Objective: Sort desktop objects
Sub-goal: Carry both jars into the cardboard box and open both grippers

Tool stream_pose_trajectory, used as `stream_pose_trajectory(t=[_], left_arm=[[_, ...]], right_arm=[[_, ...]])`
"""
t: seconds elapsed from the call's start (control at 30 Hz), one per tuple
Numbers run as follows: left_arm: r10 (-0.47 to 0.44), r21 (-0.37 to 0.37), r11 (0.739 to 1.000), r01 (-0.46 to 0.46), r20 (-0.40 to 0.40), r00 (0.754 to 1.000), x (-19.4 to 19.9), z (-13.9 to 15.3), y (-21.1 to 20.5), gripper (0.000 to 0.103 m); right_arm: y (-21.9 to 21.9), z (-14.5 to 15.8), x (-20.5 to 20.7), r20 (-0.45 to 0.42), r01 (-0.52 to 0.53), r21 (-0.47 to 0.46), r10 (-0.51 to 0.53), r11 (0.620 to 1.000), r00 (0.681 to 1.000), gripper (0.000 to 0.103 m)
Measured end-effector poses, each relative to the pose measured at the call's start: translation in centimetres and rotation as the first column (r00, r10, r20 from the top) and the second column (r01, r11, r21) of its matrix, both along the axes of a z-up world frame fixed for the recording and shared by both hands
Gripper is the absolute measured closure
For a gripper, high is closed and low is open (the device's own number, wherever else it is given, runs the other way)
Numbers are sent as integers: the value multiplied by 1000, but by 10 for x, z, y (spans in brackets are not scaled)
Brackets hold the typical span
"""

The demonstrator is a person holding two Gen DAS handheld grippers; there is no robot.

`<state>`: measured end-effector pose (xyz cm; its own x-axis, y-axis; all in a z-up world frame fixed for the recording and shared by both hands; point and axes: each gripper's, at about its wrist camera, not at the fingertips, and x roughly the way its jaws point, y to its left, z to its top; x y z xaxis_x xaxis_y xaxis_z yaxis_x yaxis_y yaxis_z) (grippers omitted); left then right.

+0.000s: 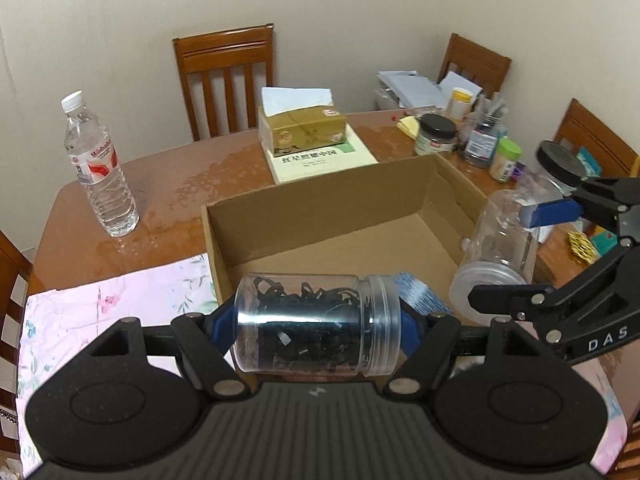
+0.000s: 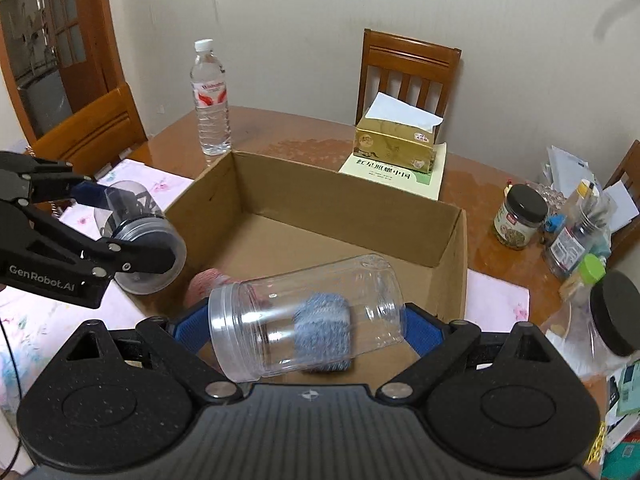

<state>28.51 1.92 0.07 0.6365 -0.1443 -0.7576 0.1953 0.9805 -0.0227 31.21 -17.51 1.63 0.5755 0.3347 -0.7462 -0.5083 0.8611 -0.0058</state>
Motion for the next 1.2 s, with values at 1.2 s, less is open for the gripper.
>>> stream_pose_trajectory(t=[1.2], left_arm=[[44, 58, 997, -42, -34, 998, 54, -11, 3, 14]], right_arm=[[2, -35, 77, -174, 184, 75, -169, 980, 970, 0]])
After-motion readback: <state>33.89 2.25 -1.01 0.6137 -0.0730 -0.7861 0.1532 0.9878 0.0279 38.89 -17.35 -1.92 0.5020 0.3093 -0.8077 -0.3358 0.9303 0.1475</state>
